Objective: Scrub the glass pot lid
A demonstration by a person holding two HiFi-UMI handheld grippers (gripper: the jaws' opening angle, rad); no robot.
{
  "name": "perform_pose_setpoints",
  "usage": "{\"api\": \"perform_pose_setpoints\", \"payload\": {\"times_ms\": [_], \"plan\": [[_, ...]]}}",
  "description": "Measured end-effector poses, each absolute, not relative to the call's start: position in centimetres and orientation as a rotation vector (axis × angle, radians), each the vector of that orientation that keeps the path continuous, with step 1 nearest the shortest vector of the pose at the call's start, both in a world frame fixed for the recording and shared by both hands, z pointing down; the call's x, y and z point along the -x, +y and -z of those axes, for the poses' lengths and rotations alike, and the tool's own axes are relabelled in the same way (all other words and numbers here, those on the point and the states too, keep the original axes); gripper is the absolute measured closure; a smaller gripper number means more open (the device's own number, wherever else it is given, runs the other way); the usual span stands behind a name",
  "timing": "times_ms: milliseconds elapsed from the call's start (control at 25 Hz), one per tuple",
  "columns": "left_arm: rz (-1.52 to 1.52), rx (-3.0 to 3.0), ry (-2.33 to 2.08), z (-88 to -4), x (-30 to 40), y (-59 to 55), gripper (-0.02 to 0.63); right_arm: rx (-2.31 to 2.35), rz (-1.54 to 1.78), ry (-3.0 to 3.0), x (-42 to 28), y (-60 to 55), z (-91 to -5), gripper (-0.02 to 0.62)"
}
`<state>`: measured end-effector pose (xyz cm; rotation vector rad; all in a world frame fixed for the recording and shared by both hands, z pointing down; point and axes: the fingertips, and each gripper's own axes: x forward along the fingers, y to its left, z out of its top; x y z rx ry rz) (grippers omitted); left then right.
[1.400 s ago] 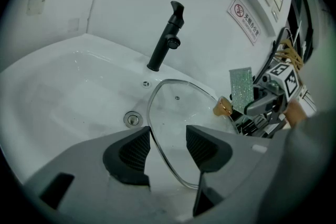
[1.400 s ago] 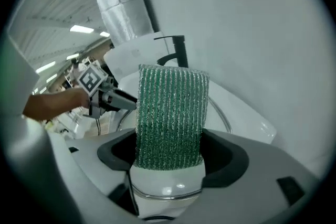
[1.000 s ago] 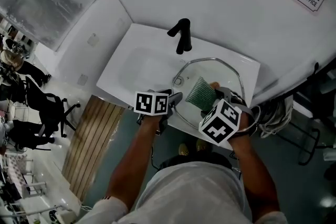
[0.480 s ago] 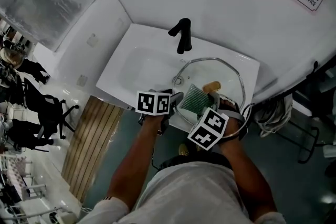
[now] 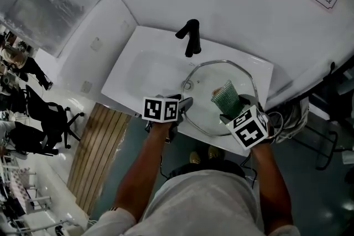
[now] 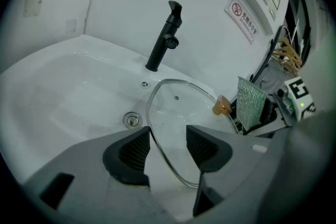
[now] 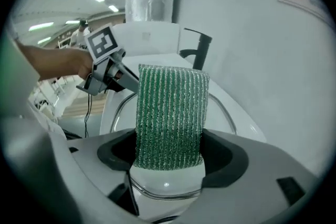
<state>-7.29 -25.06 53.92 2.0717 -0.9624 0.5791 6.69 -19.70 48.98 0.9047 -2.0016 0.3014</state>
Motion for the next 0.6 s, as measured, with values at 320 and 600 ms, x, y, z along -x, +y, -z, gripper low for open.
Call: {"api": "perform_pose_setpoints", "payload": {"times_ms": [320, 600], "plan": [[-0.582, -2.067, -0.96, -54.0, 7.2, -25.0, 0.377, -1.049, -0.629, -2.106, -11.0, -20.6, -49.8, 0.247], [-0.581, -2.069, -0.96, -54.0, 7.2, -25.1, 0.377, -1.11, -0.851, -2.199, -12.4, -20.9, -49.8, 0.247]]}}
